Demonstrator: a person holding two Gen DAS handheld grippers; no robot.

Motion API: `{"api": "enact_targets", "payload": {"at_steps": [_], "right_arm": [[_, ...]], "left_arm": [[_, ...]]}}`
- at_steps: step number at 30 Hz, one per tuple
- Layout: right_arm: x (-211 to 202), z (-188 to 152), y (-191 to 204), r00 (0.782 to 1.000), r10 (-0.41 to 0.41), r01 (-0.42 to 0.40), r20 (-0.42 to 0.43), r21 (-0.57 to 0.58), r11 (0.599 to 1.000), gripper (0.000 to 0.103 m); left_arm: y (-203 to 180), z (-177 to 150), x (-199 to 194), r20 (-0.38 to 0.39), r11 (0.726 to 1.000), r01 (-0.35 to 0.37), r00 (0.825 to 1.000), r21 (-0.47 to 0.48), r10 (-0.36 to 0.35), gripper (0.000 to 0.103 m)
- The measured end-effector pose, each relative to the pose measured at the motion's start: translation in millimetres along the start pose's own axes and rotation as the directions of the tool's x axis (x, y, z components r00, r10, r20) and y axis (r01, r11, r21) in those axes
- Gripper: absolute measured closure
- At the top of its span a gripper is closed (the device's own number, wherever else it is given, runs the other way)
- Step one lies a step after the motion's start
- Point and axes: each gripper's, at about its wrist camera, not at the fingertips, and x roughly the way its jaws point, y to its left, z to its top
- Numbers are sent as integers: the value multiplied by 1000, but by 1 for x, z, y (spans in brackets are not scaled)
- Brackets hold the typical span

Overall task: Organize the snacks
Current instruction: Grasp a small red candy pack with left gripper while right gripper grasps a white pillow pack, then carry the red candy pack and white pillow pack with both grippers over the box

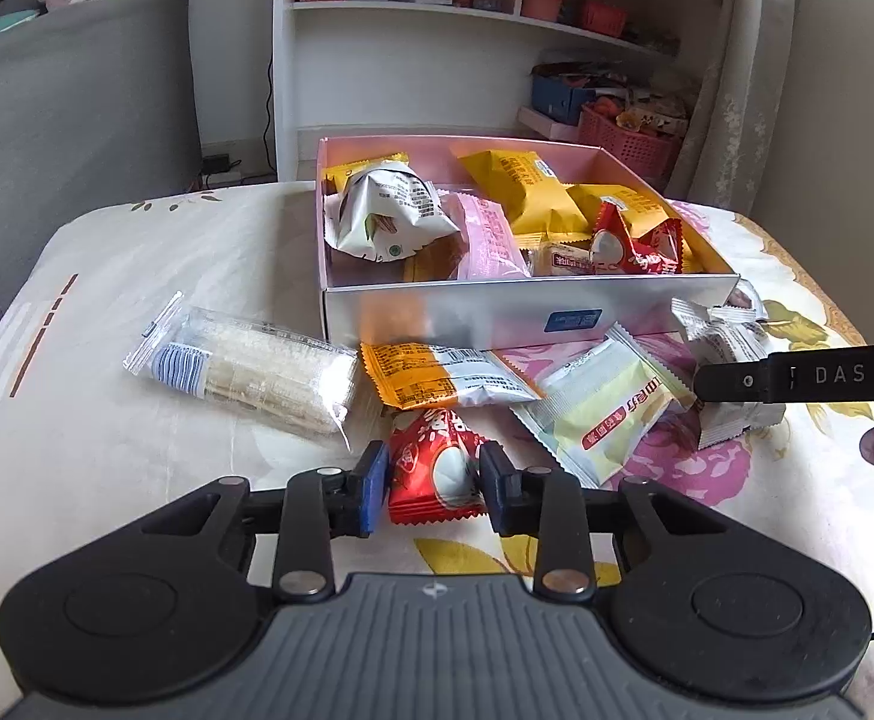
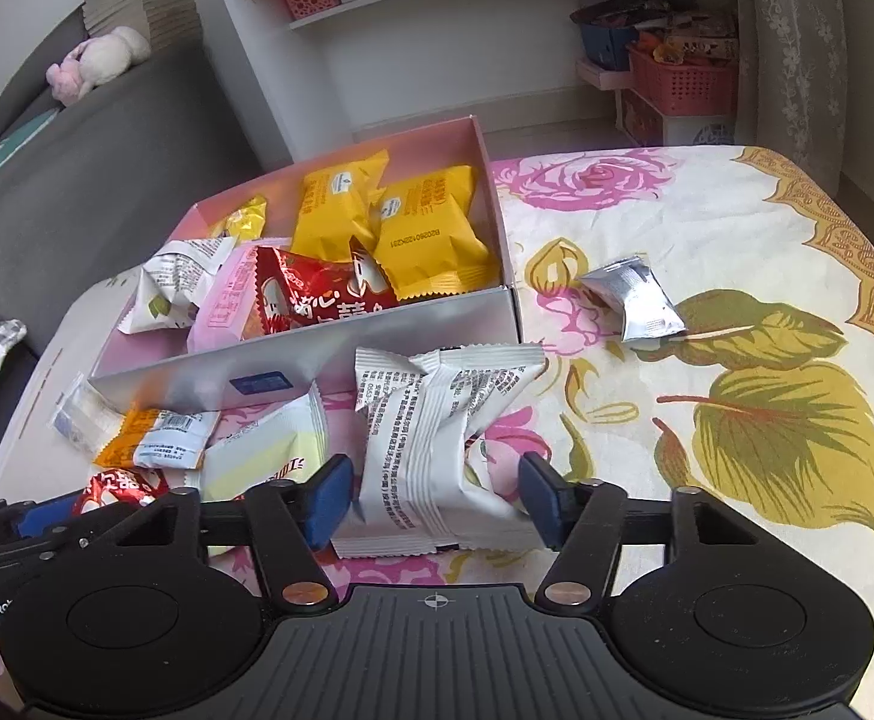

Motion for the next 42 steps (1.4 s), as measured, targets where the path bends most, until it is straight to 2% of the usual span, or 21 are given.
{"api": "enact_targets", "payload": {"at_steps": [1, 2, 8, 16, 27, 35, 42], "right_arm": [[-1, 0, 2, 1000, -4, 4, 2, -11, 1000, 63], [-1, 0, 3, 1000, -12, 12, 6, -21, 1000, 66], [-5, 1, 7, 1000, -22, 22, 7, -32, 999, 70], [-13, 4, 4, 1000, -1, 1, -13, -5, 1000, 71], [-32, 11, 1, 999, 33, -33, 4, 32, 999, 71], [-45, 20, 5, 997, 73, -75, 28, 56, 996, 71], [-59, 34, 16, 989, 122, -128, 83, 65, 990, 71]], "left_arm": [[0, 0, -1, -2, 1000, 0, 1000, -2, 0, 74], [0, 1, -1, -2, 1000, 0, 1000, -4, 0, 75], [0, 3, -4, -5, 1000, 12, 1000, -22, -12, 76], [-2, 4, -9, -9, 999, 27, 1000, -21, -27, 79], [-6, 10, -22, 9, 998, 53, 999, -23, -53, 80], [-4, 21, -33, 47, 996, 74, 996, -50, -72, 80], [-3, 34, -37, 93, 994, 82, 993, -71, -75, 80]]}}
